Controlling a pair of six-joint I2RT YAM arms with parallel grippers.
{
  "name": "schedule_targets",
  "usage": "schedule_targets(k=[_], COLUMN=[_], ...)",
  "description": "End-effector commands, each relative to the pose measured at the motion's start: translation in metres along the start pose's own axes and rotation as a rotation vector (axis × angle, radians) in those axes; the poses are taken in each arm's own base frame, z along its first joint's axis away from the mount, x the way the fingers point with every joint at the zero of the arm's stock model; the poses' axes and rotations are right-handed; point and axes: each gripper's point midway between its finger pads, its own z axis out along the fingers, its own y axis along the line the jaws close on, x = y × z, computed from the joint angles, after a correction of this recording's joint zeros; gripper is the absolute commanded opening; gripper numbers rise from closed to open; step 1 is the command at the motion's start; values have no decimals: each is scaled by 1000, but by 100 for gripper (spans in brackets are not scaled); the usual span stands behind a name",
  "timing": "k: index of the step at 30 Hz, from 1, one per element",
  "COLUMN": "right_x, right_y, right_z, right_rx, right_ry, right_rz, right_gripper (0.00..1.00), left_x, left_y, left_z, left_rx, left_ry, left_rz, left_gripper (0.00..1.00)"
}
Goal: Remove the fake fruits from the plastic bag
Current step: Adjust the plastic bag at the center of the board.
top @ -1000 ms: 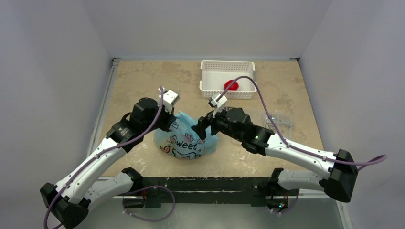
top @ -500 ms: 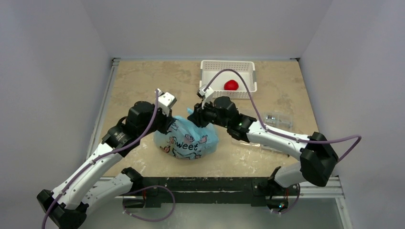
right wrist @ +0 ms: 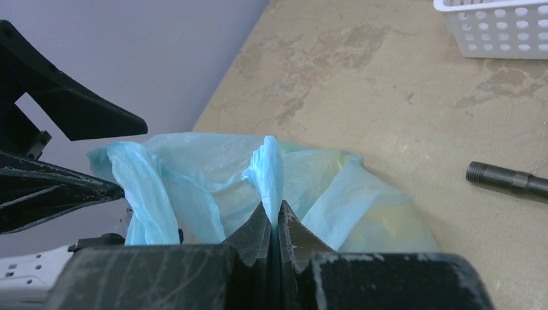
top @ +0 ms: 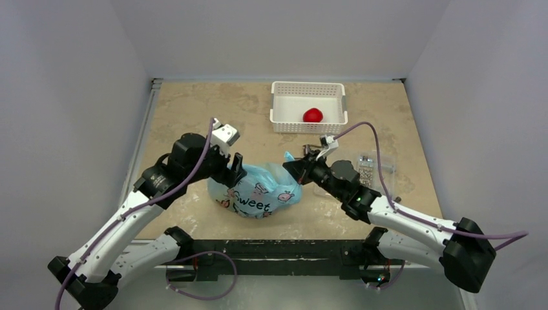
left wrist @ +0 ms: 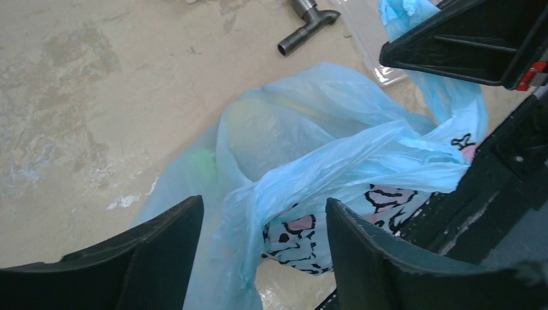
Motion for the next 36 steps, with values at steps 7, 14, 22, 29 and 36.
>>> schedule_targets(k=[7, 14, 22, 29, 36], right_x=[-23, -39, -38, -39, -48], right_y=[23, 33, 40, 37, 38], right_z=[-5, -9, -8, 0, 17], right_rx=[-99, -119, -144, -102, -59], right_ry=[-97, -120, -89, -67, -58], right_rz=[67, 20, -8, -28, -63], right_gripper=[0, 0, 0, 0, 0], left_x=[-54, -25, -5, -58, -74], left_y=[-45, -58, -22, 33, 89], left_z=[13, 28, 46, -8, -66], left_rx=[271, 420, 194, -230, -625], left_ry=[53, 186, 233, -86, -307], left_rz=[175, 278, 212, 0, -347], left_gripper=[96, 97, 47, 0, 0])
